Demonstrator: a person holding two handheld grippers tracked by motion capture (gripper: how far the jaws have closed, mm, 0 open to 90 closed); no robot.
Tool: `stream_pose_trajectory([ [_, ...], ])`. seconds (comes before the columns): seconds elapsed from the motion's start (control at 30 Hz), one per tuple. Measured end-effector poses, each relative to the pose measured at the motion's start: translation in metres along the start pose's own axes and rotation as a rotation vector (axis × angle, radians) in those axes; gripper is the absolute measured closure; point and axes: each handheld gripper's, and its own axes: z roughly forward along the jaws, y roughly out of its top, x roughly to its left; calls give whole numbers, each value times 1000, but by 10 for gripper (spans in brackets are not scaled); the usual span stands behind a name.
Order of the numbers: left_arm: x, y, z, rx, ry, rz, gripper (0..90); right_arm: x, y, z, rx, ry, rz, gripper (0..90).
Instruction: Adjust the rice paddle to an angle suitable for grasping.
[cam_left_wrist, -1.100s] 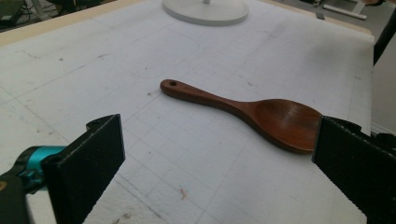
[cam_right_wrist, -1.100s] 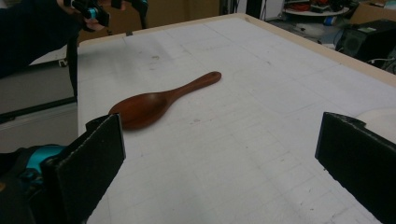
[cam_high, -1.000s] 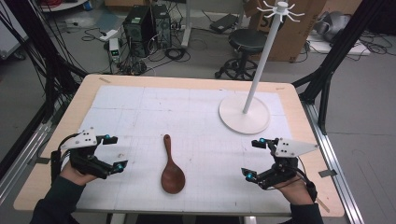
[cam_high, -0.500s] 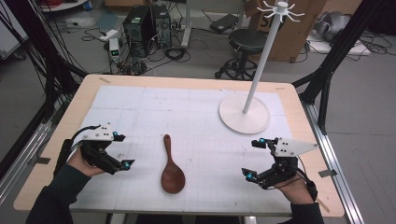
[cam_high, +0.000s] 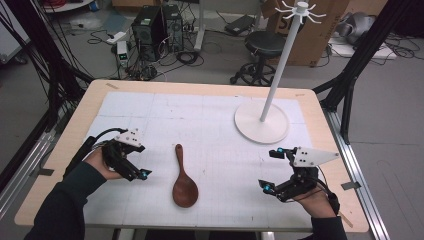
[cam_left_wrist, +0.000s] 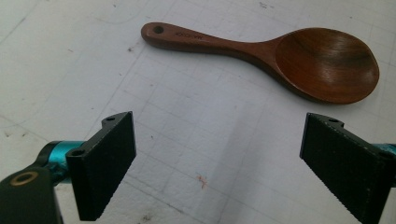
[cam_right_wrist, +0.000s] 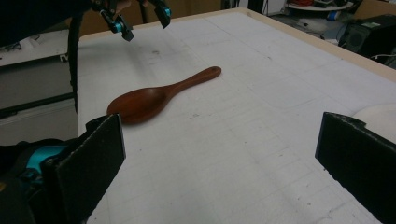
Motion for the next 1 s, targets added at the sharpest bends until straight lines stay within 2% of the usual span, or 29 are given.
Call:
stream_pose_trajectory([
  [0.13, 6, 8, 2, 60, -17, 12, 162, -1, 0, 0, 3, 0, -2, 4],
  [0.23, 10, 14, 6, 110, -8, 25, 183, -1, 0, 0, 5, 0, 0, 5],
  [0.37, 13, 19, 14, 147, -7, 30, 232, -1, -1, 0, 12, 0, 5, 5],
  [0.47, 15, 22, 20, 197, 11, 44, 318, -3, -1, 1, 18, -12, 14, 4],
  [0.6, 15, 30, 25, 240, 16, 63, 441, -3, -2, 2, 24, -7, 13, 4],
  [0.77, 17, 41, 30, 288, 22, 88, 531, -3, -2, 3, 30, 1, 14, 5],
  [0.87, 16, 47, 33, 311, 23, 106, 626, -3, -2, 4, 33, 1, 8, 5],
  [1.0, 15, 56, 41, 370, 55, 145, 696, -2, -2, 4, 37, 3, 11, 5],
])
